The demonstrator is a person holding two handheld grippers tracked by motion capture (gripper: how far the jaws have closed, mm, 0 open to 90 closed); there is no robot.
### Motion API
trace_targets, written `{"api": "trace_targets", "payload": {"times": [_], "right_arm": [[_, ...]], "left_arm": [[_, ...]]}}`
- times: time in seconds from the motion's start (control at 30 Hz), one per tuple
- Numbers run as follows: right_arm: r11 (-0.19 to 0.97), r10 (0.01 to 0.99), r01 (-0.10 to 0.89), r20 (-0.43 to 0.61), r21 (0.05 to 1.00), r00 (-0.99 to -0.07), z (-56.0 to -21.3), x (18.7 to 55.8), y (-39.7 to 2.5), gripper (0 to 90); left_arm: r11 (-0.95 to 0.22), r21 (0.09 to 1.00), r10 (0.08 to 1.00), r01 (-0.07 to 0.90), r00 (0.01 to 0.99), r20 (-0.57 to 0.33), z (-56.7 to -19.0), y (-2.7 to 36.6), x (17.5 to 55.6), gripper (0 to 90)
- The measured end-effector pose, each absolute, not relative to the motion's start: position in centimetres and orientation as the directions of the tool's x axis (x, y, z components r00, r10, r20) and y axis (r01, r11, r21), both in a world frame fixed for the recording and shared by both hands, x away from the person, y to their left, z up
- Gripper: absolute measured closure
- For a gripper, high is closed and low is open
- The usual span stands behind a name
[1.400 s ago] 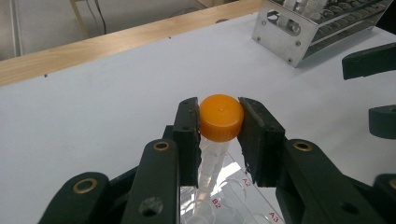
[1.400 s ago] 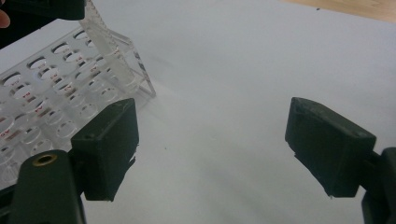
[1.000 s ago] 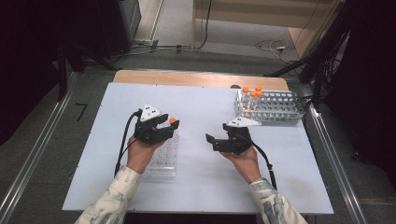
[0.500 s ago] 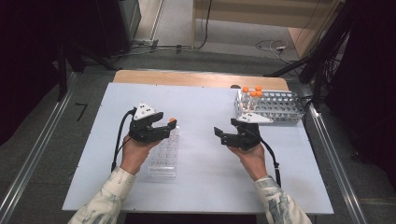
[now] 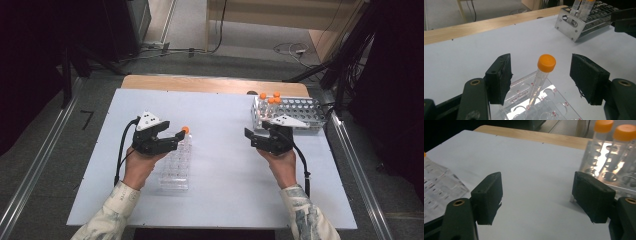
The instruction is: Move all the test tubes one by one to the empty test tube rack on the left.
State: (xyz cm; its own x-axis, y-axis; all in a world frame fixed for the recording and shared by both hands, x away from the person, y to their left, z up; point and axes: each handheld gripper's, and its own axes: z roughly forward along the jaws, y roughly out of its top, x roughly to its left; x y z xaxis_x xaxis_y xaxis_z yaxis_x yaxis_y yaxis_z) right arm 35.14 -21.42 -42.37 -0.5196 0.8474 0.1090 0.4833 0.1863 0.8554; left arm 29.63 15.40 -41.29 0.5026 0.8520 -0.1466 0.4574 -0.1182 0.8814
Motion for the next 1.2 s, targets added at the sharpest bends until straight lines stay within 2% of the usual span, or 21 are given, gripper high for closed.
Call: {"api": "trace_targets", "payload": {"times": [0.27, 0.43, 0.63, 0.9, 1.2], "right_arm": [[0.150, 0.888, 0.493, 0.103, 0.857, -0.448, -41.9, 36.6, -23.4, 24.4], [0.117, 0.918, 0.497, 0.098, 0.860, -0.385, -42.3, 37.9, -24.5, 26.1], [0.127, 0.951, 0.492, 0.036, 0.861, -0.308, -43.2, 39.6, -24.6, 32.0], [0.132, 0.973, 0.478, -0.020, 0.869, -0.232, -43.8, 41.5, -25.2, 51.2], [0.132, 0.974, 0.493, -0.022, 0.860, -0.224, -44.0, 42.8, -25.7, 62.0]], "left_arm": [[-0.145, 0.881, 0.855, 0.449, 0.504, -0.117, -41.4, 15.0, 29.4, 18.3], [-0.141, 0.886, 0.852, 0.443, 0.509, -0.119, -41.4, 15.0, 29.4, 18.1], [-0.141, 0.885, 0.851, 0.444, 0.511, -0.120, -41.3, 15.0, 29.3, 18.8], [-0.134, 0.885, 0.854, 0.445, 0.504, -0.124, -41.2, 15.4, 29.2, 19.5], [-0.137, 0.883, 0.853, 0.448, 0.507, -0.124, -41.2, 15.4, 29.2, 20.5]]}}
